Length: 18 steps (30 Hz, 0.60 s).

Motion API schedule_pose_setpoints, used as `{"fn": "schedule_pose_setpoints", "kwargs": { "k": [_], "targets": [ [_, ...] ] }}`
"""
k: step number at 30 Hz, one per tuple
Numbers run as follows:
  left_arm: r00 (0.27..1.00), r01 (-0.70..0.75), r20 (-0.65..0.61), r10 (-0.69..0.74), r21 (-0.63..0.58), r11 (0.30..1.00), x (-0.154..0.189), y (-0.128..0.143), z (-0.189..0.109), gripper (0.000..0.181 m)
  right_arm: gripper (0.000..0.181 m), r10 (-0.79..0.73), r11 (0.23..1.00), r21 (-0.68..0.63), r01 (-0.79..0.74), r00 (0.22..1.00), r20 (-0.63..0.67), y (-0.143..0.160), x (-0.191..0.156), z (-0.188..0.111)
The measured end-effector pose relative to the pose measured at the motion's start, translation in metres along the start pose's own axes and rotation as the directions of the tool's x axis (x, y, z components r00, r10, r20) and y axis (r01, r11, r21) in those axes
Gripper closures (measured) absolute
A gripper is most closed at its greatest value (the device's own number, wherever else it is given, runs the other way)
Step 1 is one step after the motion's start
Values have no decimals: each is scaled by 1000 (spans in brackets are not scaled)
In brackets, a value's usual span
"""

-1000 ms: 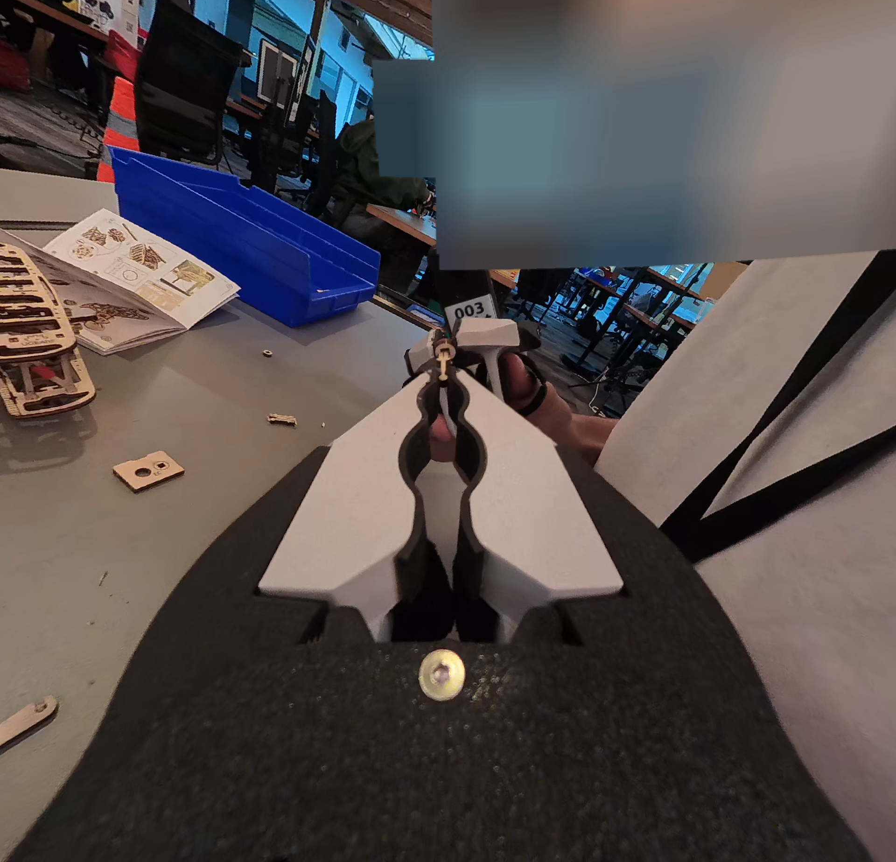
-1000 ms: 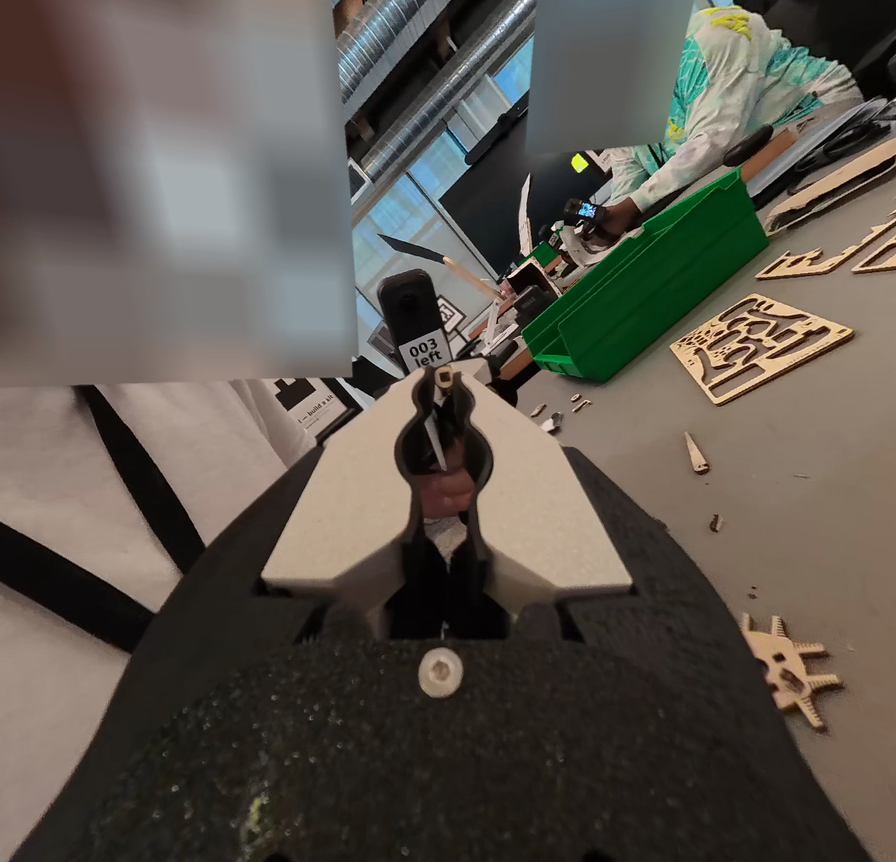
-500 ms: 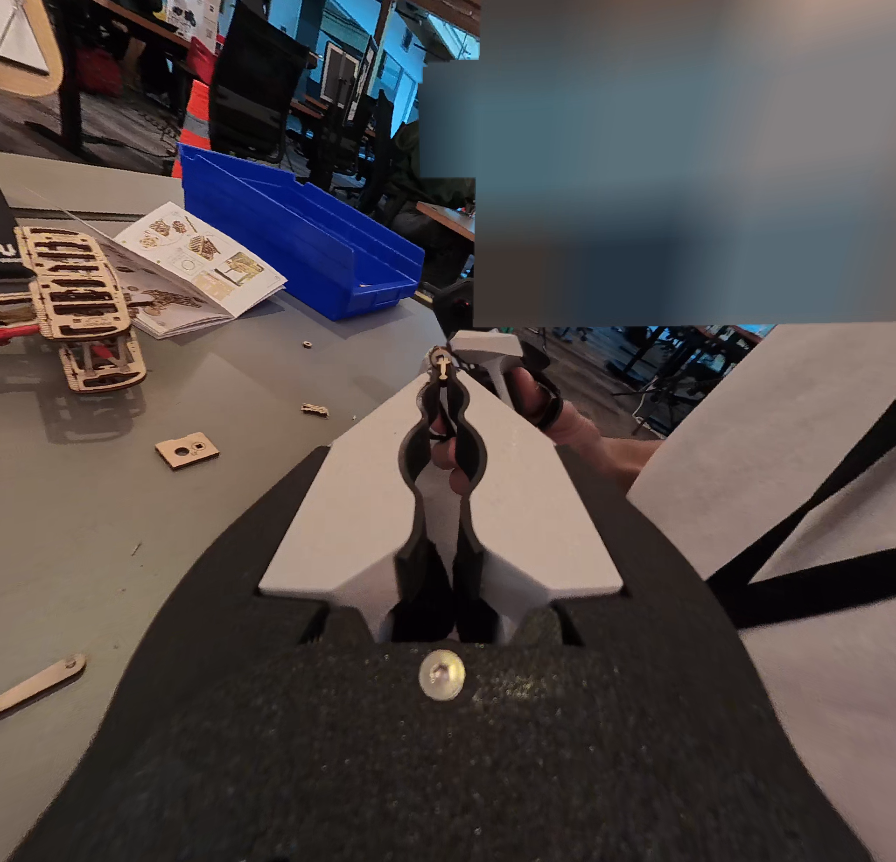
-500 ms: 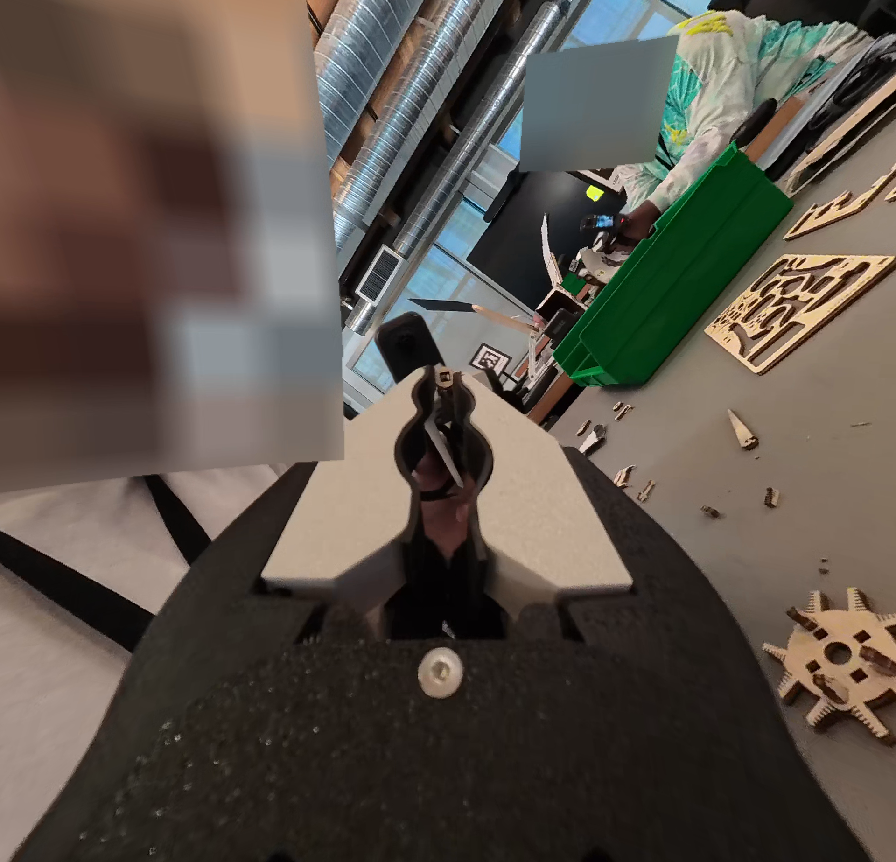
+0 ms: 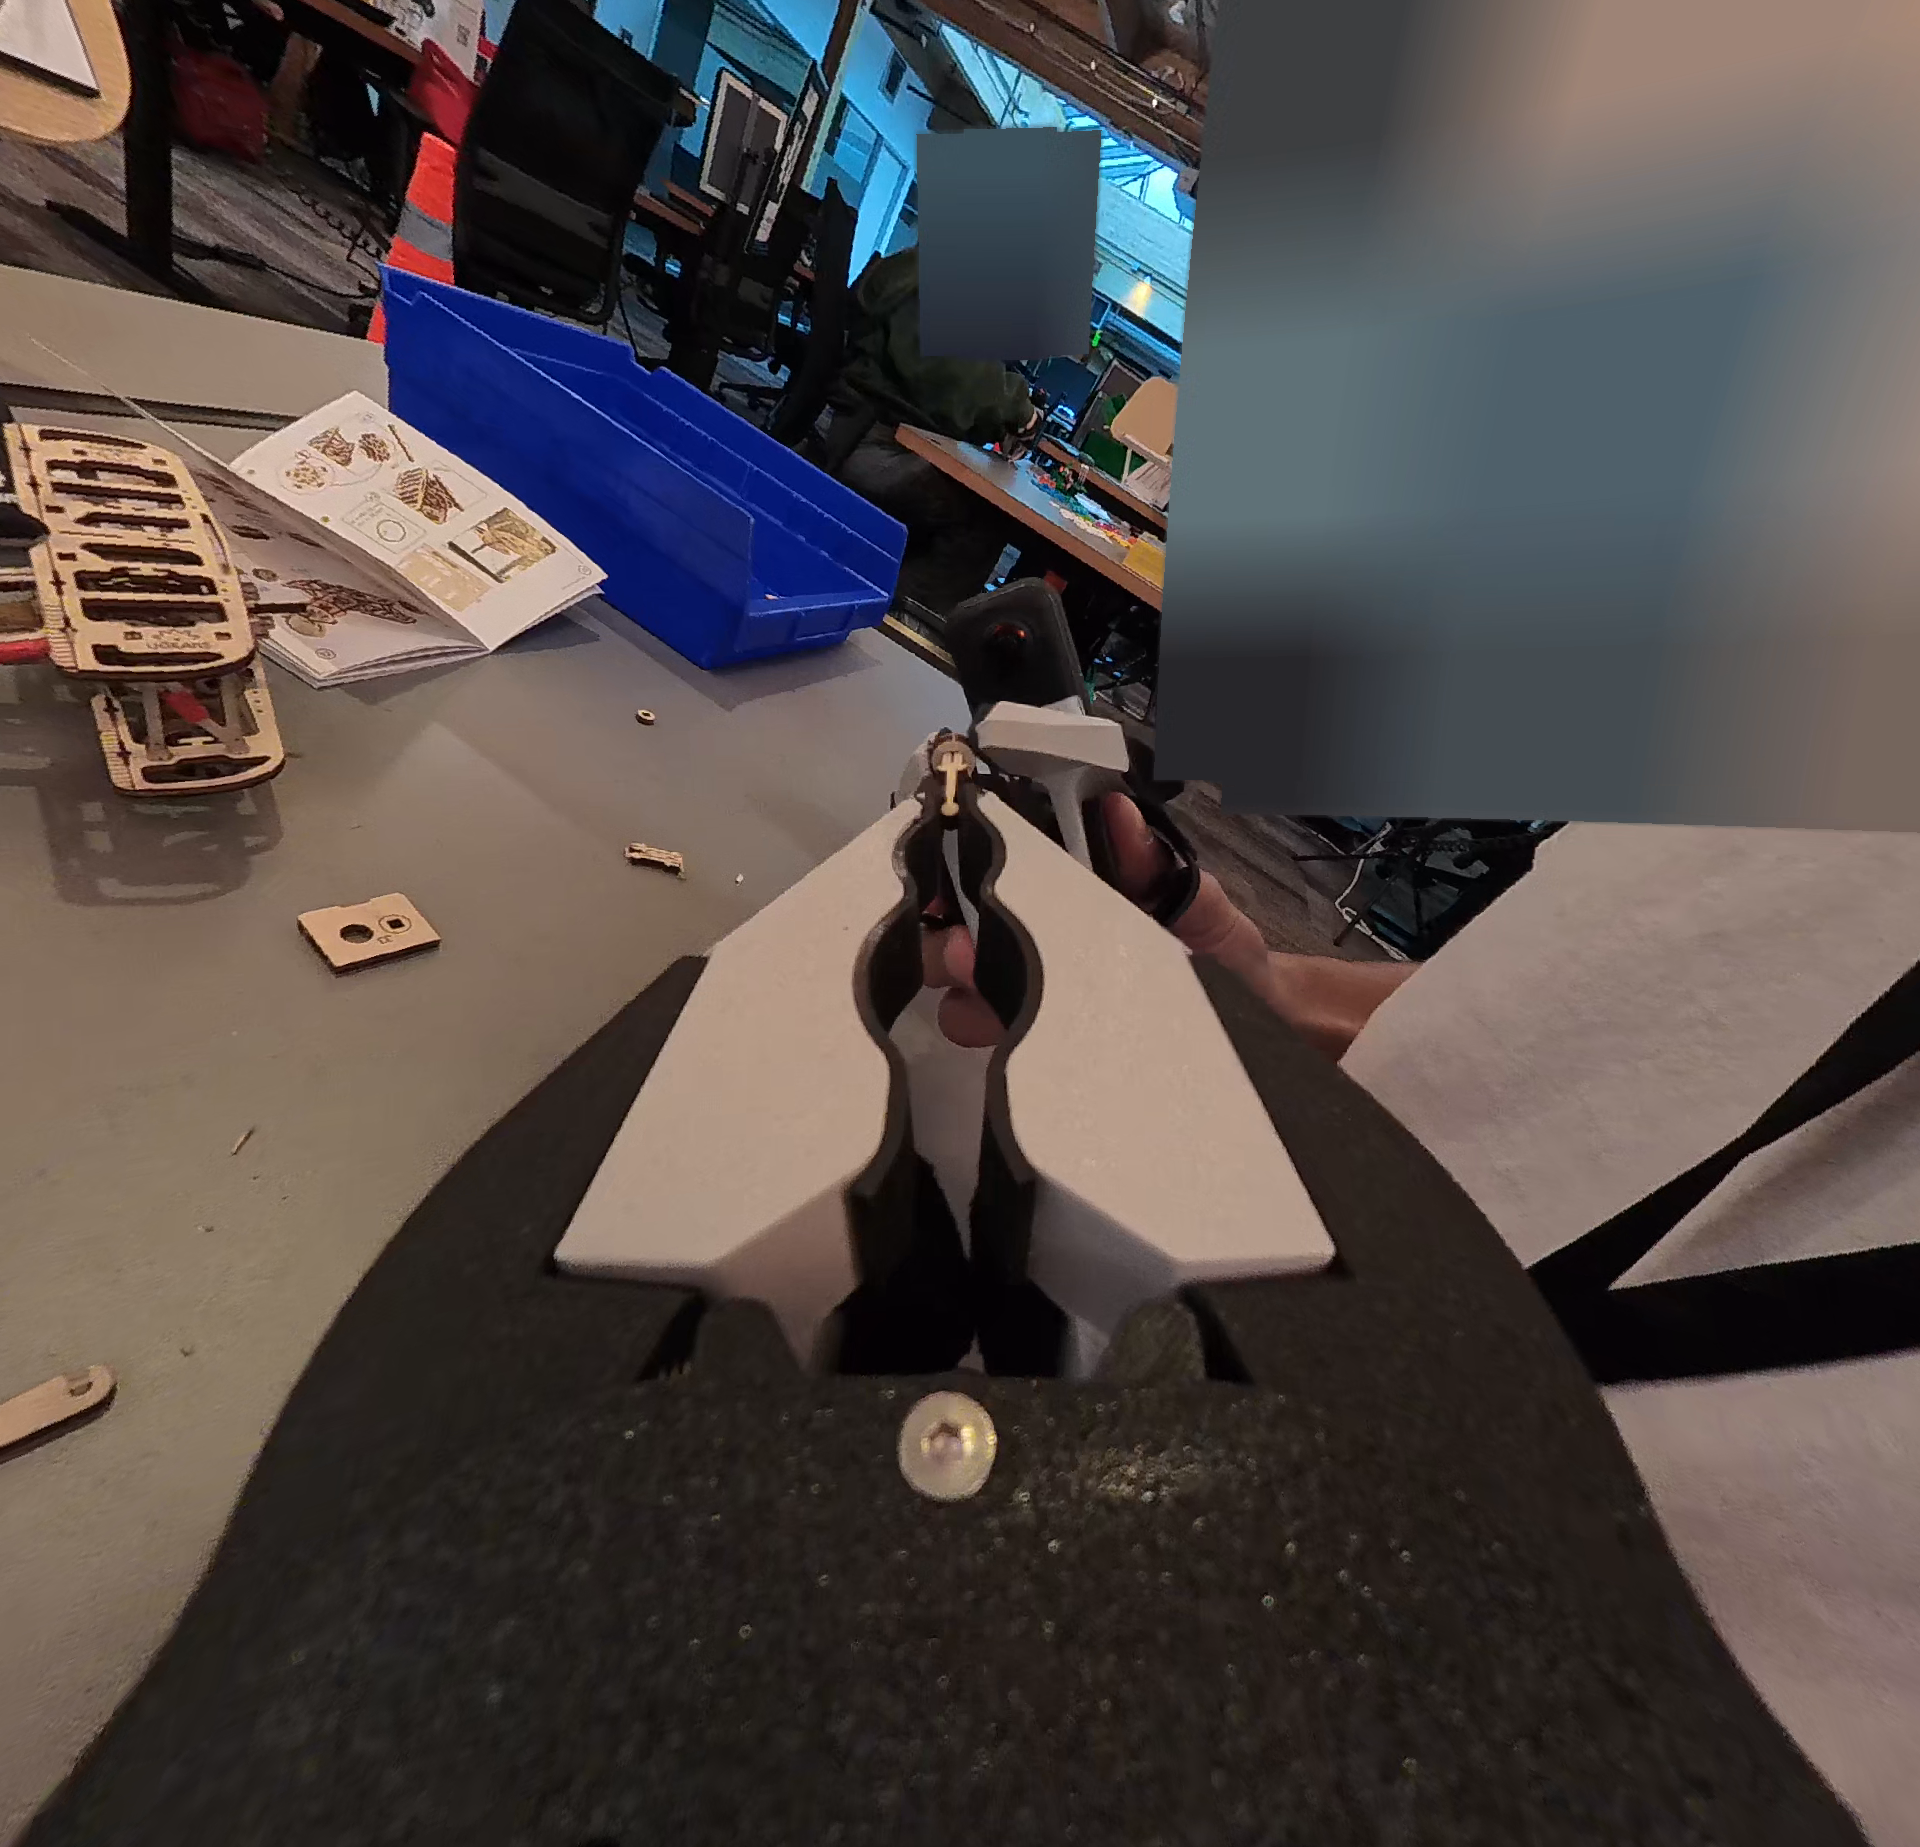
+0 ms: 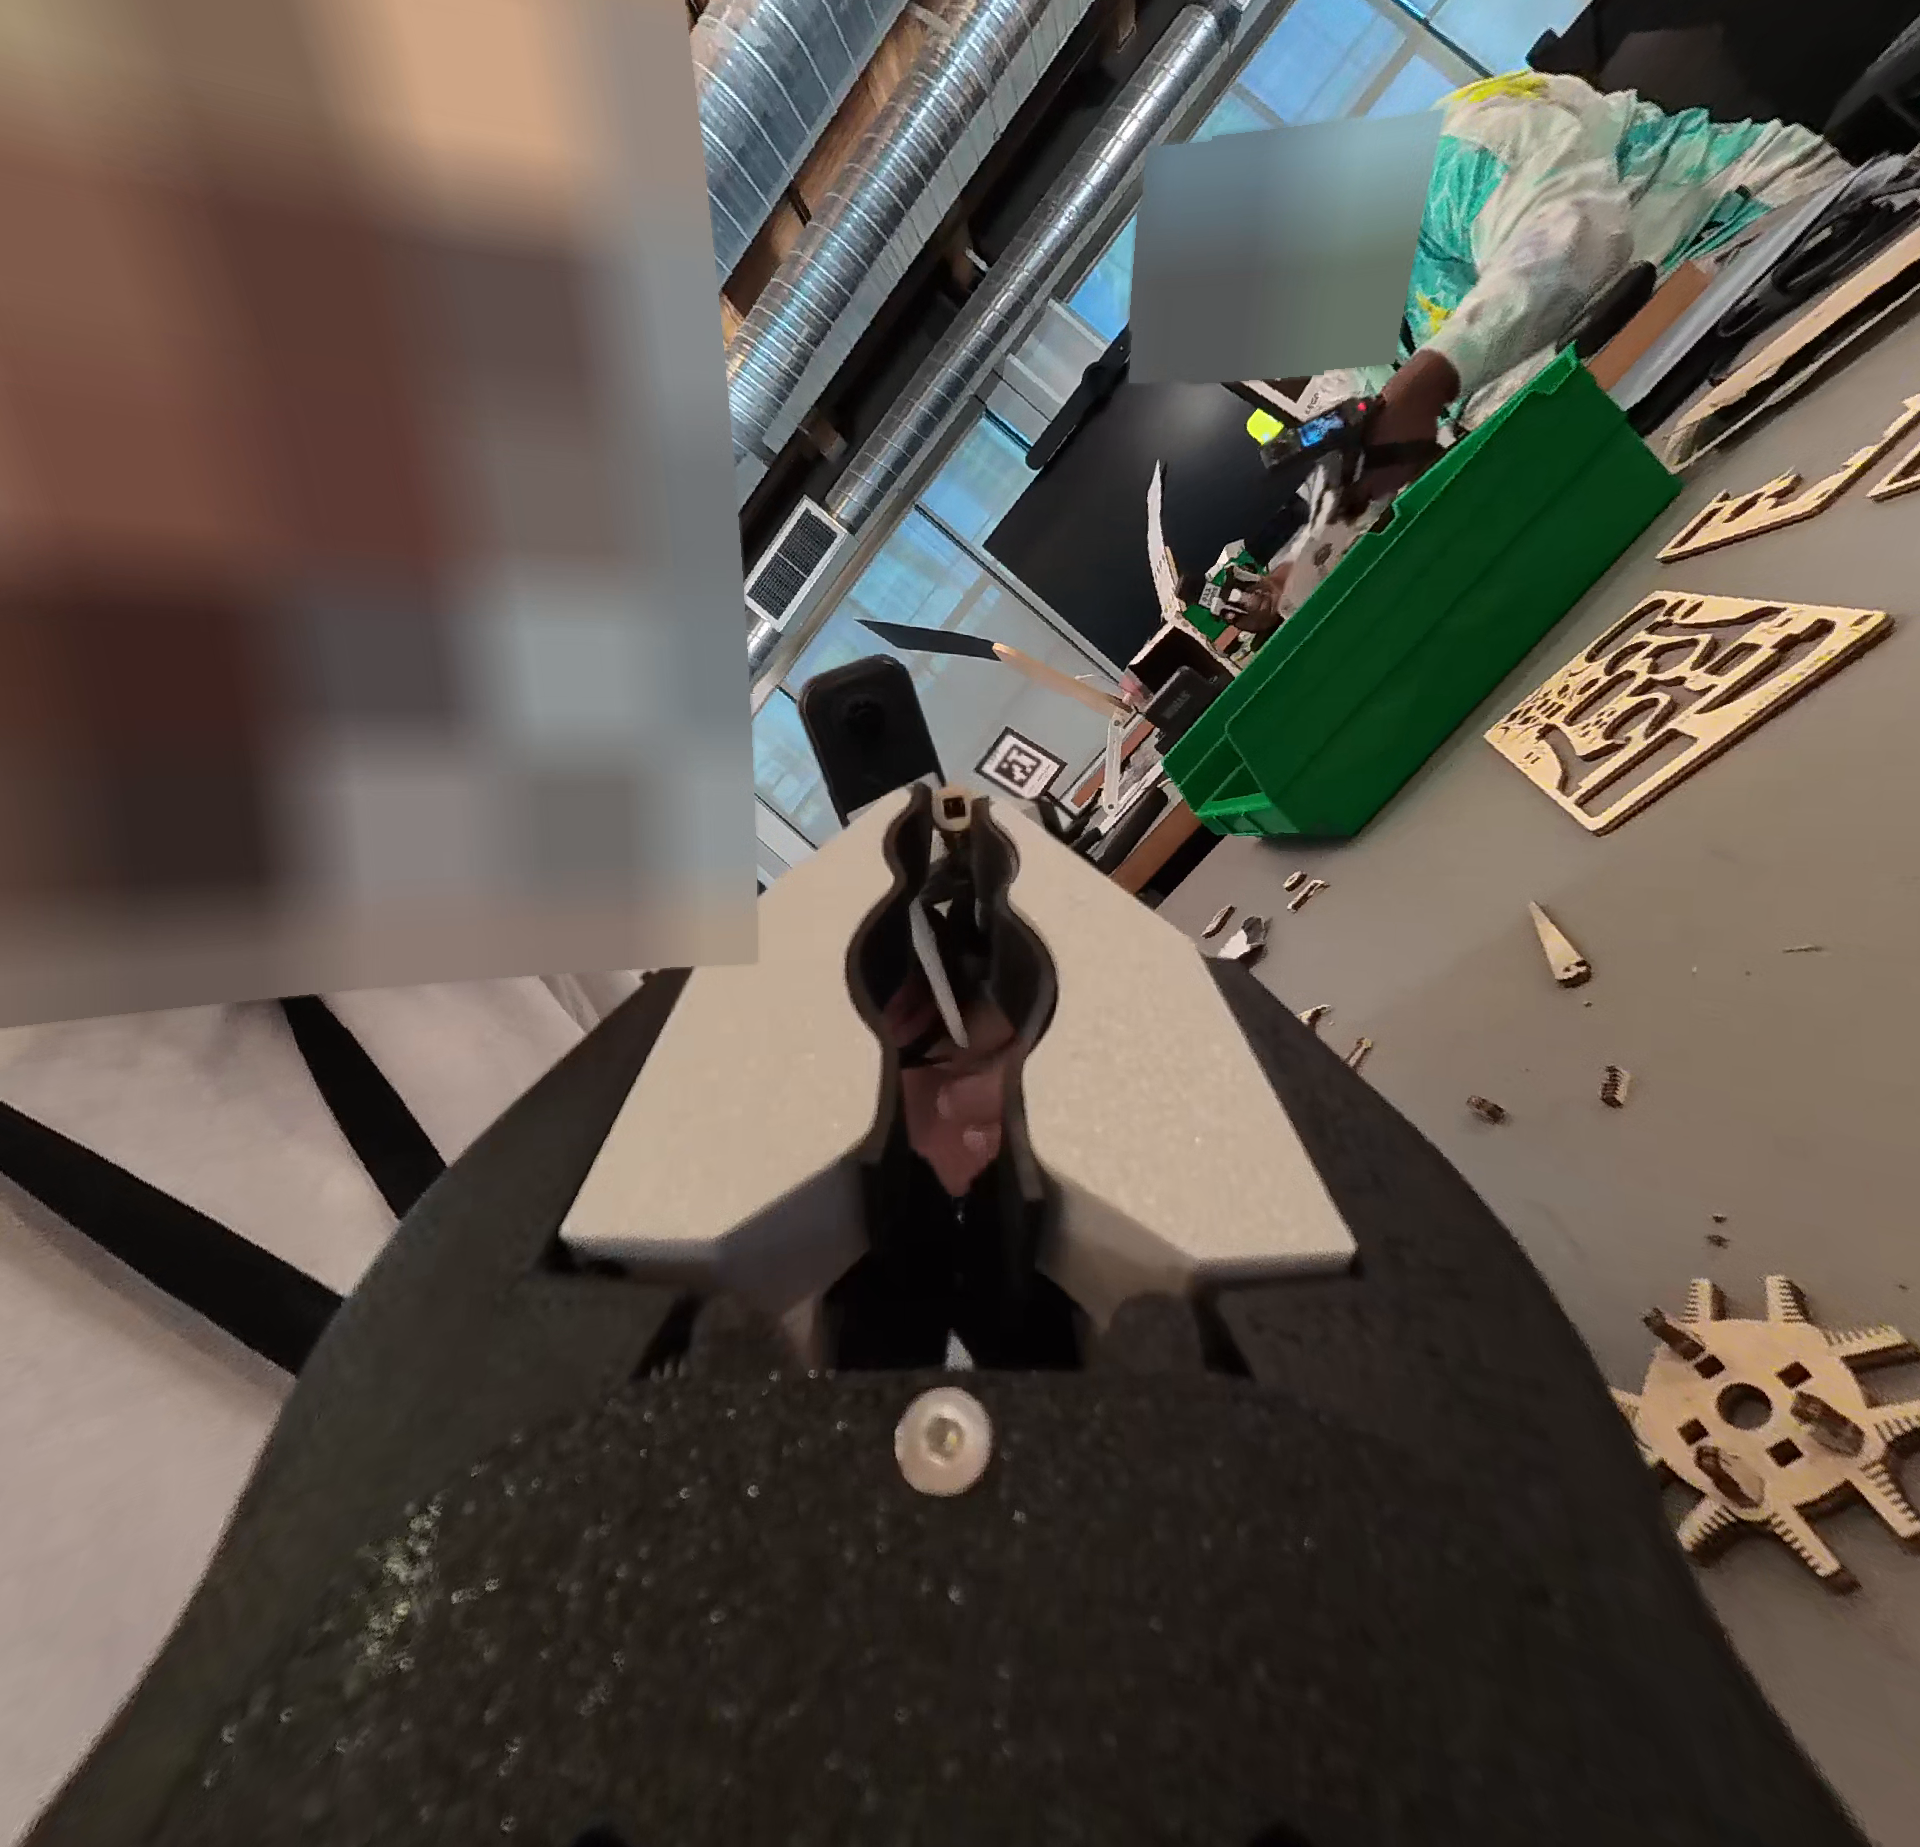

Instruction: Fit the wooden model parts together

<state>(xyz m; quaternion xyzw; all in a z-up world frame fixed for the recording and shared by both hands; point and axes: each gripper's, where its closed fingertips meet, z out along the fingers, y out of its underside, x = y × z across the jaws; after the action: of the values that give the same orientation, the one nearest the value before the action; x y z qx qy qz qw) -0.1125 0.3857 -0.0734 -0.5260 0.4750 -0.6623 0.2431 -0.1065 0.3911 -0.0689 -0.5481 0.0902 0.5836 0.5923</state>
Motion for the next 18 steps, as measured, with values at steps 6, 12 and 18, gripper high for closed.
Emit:
{"fn": "schedule_pose_setpoints", "kwargs": {
  "k": [6,12,18],
  "targets": [
    [999,26,-25,-27,-20,999,2,2,-2,181,176,-101,993,-67,100,995,-16,3,-1,1],
    [999,36,-36,-37,-33,999,4,5,-3,181,175,-93,989,-115,92,996,-3,6,-2,0],
    [999,31,-33,-33,-53,998,2,8,-3,181,175,-84,976,-205,78,996,-19,11,2,-3]
  ]
}}
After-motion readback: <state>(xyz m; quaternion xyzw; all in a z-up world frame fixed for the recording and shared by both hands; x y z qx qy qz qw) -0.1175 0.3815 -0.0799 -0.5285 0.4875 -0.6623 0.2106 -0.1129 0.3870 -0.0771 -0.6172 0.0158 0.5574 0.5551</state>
